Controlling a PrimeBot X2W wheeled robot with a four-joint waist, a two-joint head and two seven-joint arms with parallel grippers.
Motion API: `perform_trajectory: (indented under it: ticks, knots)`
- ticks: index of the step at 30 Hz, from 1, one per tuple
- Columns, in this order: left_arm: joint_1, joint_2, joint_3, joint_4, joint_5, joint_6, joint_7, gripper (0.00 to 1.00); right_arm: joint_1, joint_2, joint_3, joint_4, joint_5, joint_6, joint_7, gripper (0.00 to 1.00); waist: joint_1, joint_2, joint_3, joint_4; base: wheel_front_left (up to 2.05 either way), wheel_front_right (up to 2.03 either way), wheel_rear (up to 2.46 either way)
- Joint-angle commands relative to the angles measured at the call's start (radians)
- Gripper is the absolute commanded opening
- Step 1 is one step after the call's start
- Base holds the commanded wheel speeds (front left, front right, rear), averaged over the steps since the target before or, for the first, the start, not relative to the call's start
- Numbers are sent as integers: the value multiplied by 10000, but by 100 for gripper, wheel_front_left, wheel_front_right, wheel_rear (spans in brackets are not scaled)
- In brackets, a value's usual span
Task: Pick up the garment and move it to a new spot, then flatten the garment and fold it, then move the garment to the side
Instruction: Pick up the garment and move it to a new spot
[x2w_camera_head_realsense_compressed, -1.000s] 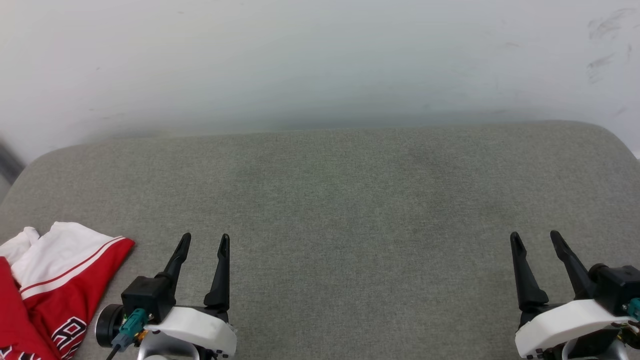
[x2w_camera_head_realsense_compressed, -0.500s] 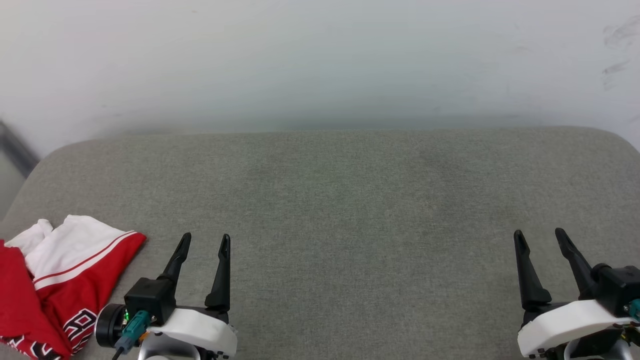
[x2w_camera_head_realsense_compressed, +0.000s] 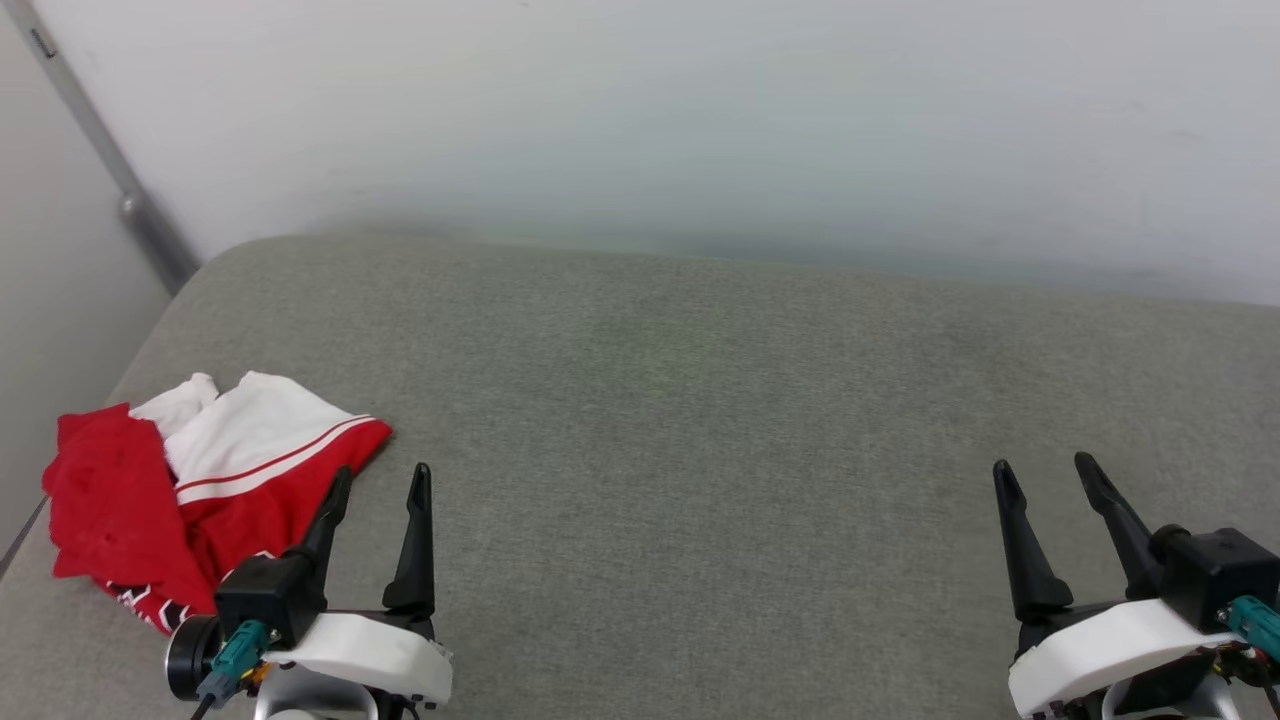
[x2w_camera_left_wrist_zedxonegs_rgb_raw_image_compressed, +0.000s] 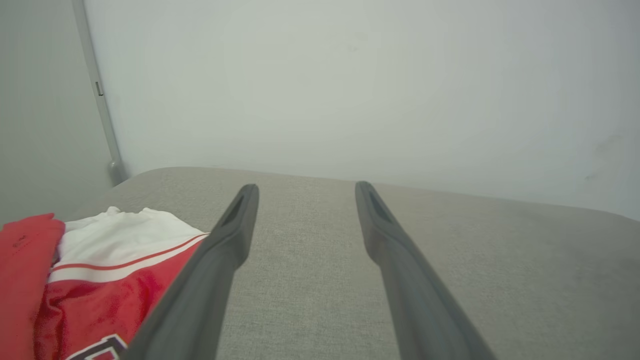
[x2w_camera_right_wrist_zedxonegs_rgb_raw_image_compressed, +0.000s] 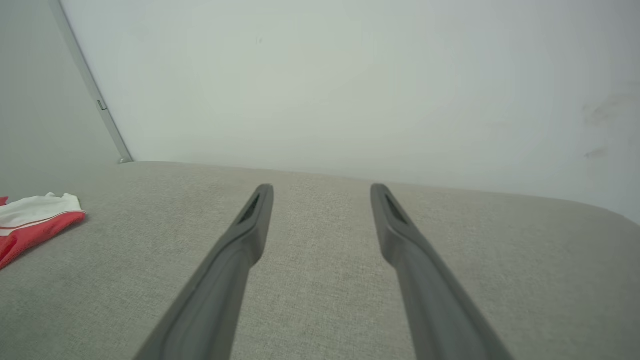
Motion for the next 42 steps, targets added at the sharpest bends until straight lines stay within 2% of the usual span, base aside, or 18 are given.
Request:
perform_trajectory:
  ticks: [1,5,14,23,33,42]
  knots:
    - [-100,39,42,12,35,-16,-25,100,18,32,27,-42,91,-1,-19,100,0,0,5,359,0,0,0]
    - [48,129,350,-18,186,-9,-25,100,-102,32,328,26,47,-1,-61,100,0,0,4,1073,0,0,0]
    - [269,230,988,-71,362,46,-25,100,-394,27,985,102,-212,-1,-51,100,0,0,97,2226,0,0,0]
    - [520,213,1501,-162,462,125,-25,100,-643,-176,1544,81,-222,-1,19,100,0,0,145,2912,0,0,0]
    - [493,99,1708,-261,499,123,-25,100,-729,-225,1667,-22,-182,-1,109,100,0,0,293,3288,0,0,0]
    - [-212,225,1569,184,626,82,-25,100,-1016,-369,1709,-158,-212,-1,211,100,0,0,719,3011,0,0,0]
